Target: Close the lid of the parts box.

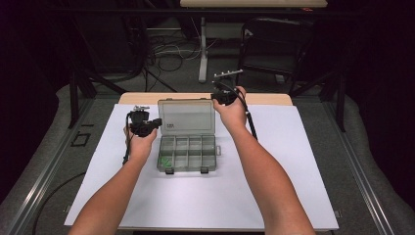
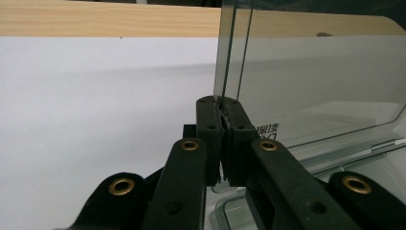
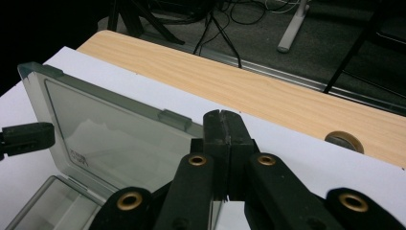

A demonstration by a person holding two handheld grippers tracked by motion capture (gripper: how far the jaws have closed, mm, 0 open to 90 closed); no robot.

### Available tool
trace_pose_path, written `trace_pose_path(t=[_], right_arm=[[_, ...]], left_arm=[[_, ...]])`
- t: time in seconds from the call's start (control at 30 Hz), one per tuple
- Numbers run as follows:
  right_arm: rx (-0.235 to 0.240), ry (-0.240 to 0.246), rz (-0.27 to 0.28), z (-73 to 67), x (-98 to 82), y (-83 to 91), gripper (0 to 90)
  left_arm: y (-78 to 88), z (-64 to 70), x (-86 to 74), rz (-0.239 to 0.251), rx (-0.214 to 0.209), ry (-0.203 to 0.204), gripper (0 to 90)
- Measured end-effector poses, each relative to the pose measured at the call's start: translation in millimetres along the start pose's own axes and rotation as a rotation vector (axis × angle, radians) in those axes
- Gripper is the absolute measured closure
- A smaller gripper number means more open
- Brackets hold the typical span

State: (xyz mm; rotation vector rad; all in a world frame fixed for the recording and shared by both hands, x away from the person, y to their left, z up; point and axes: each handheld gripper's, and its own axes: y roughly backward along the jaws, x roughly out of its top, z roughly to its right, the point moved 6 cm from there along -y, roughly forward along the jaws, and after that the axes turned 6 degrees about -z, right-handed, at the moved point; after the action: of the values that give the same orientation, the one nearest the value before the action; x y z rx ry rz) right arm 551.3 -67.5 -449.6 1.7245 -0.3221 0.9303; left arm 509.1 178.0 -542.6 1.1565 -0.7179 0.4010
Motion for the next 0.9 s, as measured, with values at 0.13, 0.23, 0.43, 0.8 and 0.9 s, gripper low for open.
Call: trace_pose_path(t=[0.13,0.23,0.43,0.8,0.9], right_arm=[[0.007,0.005,0.010,-7.3,6.2,-2.3,90.0],[0.023,0.009,0.023,-13.3,10.8,-4.3,84.4],[0.031,0.010,0.016,-23.7,14.0,-11.0,74.2],[0.041,-0.002,-0.007,-27.5,10.4,-16.9,70.5],[0.041,-0.003,-0.007,-27.4,10.1,-16.5,70.9]], left_arm=[[1.4,0.7,-1.0,0.004,0.002,-0.005,87.8],[2.3,0.8,-1.7,0.008,-0.001,-0.004,87.8],[3.4,0.8,-2.4,0.012,-0.004,-0.010,87.8],[4.0,1.4,-3.3,0.012,-0.008,-0.006,87.8],[3.9,1.5,-3.2,0.015,-0.006,-0.006,87.7]])
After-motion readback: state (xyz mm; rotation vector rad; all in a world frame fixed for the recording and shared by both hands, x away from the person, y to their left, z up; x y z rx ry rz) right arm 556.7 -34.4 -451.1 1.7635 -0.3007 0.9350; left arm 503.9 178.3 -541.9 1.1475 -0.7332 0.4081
